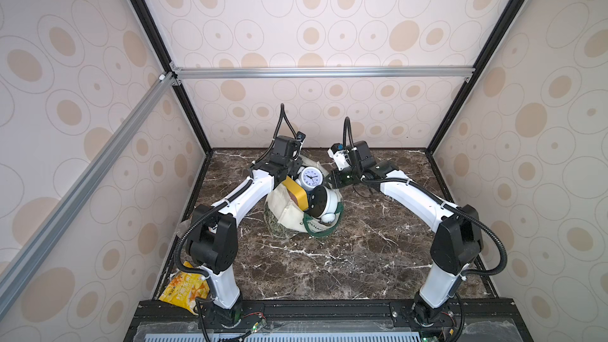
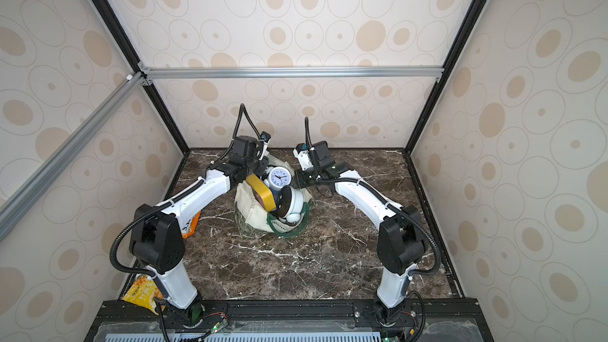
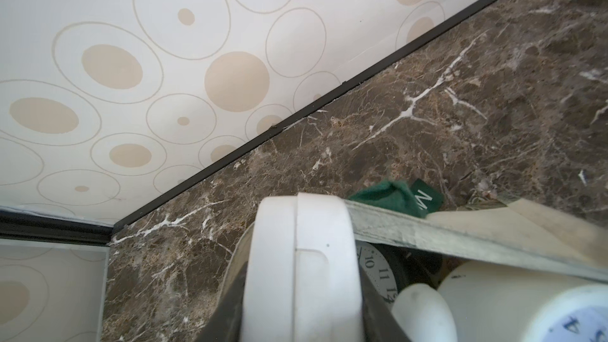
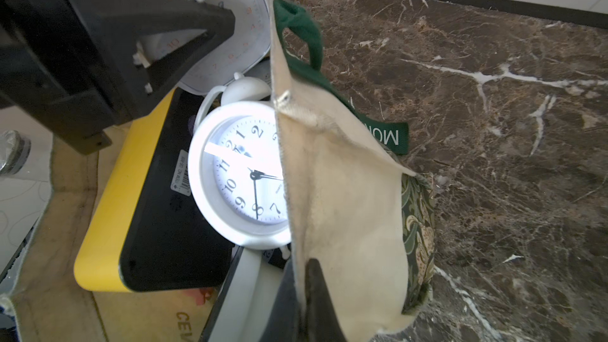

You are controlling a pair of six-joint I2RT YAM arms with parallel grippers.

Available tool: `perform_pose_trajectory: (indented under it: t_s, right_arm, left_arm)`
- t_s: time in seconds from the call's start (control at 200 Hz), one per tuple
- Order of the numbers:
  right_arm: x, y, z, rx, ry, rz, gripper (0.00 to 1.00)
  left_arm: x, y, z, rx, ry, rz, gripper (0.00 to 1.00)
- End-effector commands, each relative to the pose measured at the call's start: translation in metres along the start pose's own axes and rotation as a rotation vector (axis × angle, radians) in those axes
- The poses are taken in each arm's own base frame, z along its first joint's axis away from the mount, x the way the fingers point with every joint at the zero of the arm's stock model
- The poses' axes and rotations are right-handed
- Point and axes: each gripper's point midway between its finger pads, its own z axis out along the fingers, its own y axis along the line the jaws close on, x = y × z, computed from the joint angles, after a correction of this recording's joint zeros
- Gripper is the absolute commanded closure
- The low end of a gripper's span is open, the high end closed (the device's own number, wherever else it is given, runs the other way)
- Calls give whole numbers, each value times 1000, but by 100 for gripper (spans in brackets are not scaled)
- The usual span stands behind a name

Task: Put the alarm clock into the canvas bag
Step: Place the alarm at the canvas bag, then adjust the canvas bag at the center of the board.

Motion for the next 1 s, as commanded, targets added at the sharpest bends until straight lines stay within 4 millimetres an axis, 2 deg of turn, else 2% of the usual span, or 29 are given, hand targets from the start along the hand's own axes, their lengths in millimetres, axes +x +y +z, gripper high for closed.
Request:
perform_pose_trajectory:
  t_s: [0.0,0.085,0.215,0.385,0.41,0.5,0.575,0.65,0.7,0.77,0.885,0.935,0.995]
  right_arm:
    - [-9,-2,-14,-4,-27,10,100]
    - [-10,-3,-14,-2,-29,14,100]
    - [-12,-2,-16,-14,-32,15,100]
    - [-15,0,-20,-23,-43,23,100]
    - [-16,1,-20,-27,-45,21,100]
    - [-16,0,-21,-20,-49,21,100]
    - [-17,-2,-21,-26,-51,28,100]
    - [-16,-1,-20,-32,-46,31,100]
    - [-17,-1,-20,-34,-49,34,100]
    - [-17,0,-18,-44,-49,40,100]
    - [-16,4,-18,-72,-50,42,100]
    - [-15,6,-19,-79,-49,42,100]
    - [-14,6,-19,-80,-53,43,100]
  left_arm:
    - [81,-37,3,43,292,241,67]
    - [80,-51,6,103,304,232,59]
    - [44,-50,-4,79,196,173,41]
    - [-15,-13,-33,-36,66,65,12]
    - [-23,-8,-38,-45,49,53,3]
    - [-51,1,-58,-43,-34,1,2]
    - [-75,11,-84,-36,-137,-80,2]
    - [-90,21,-114,-21,-226,-188,2]
    - [-88,27,-133,-19,-243,-278,2]
    - [-67,38,-153,-44,-188,-461,2]
    - [-15,10,-159,48,-6,-651,2]
    - [6,-5,-160,64,6,-717,2]
    - [27,-12,-165,73,4,-822,2]
